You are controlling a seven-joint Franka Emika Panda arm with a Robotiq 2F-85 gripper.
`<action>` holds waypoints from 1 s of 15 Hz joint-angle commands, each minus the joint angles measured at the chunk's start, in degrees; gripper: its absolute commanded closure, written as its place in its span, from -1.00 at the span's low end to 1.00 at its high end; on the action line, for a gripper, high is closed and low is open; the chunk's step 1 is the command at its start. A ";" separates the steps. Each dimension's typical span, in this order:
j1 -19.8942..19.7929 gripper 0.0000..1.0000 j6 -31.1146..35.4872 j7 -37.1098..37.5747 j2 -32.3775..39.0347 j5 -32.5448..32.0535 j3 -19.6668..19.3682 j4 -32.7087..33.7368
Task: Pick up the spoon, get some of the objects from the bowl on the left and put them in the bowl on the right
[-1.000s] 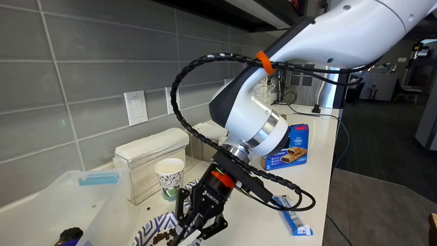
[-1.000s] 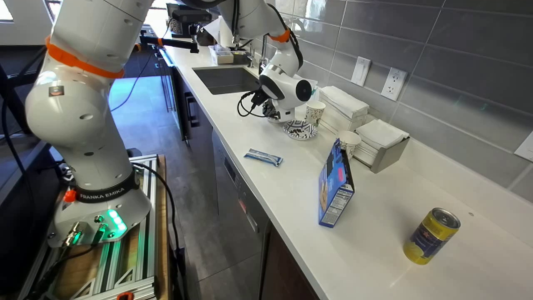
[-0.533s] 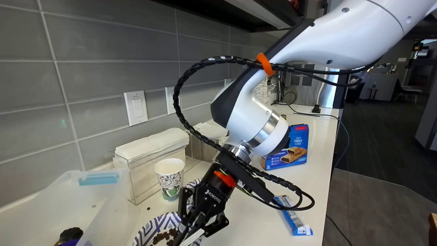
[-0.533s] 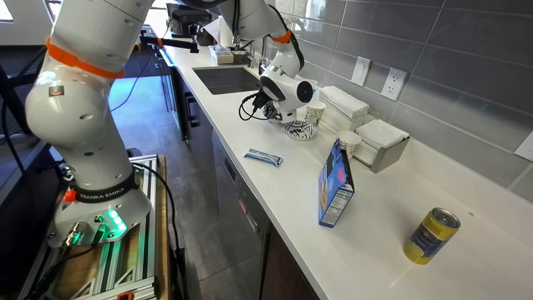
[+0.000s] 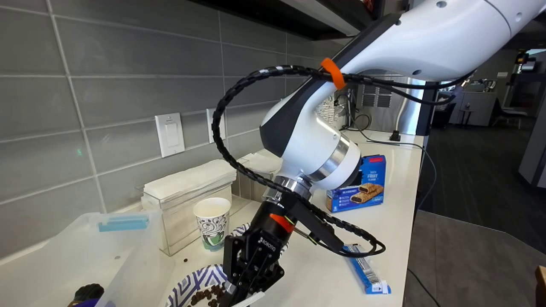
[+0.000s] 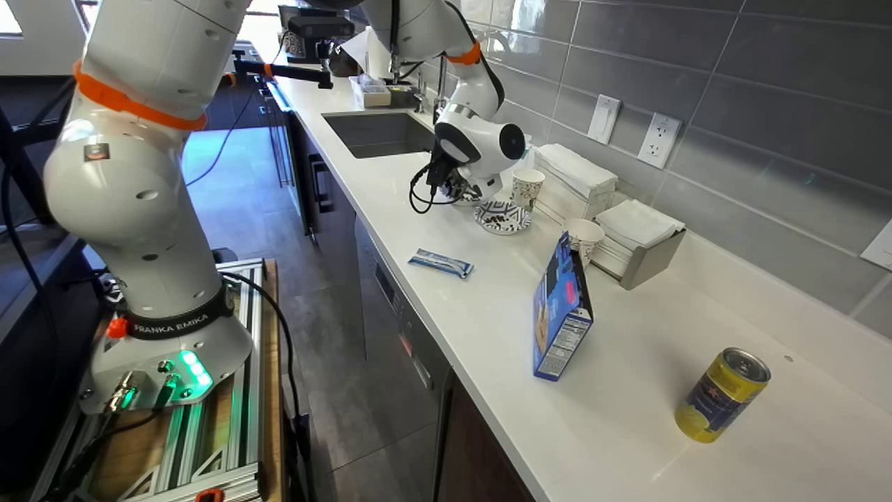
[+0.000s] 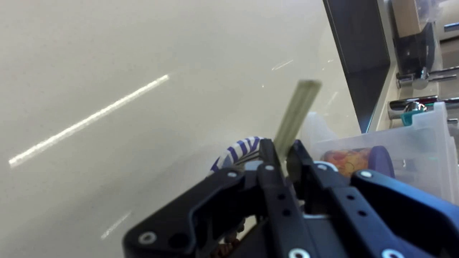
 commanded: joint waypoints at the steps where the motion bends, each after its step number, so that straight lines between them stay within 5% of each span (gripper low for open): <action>1: 0.81 0.93 2.12 -2.73 -1.11 -2.97 0.23 -1.72; 15: 1.01 0.93 15.02 -13.59 -1.53 -6.91 2.78 -2.92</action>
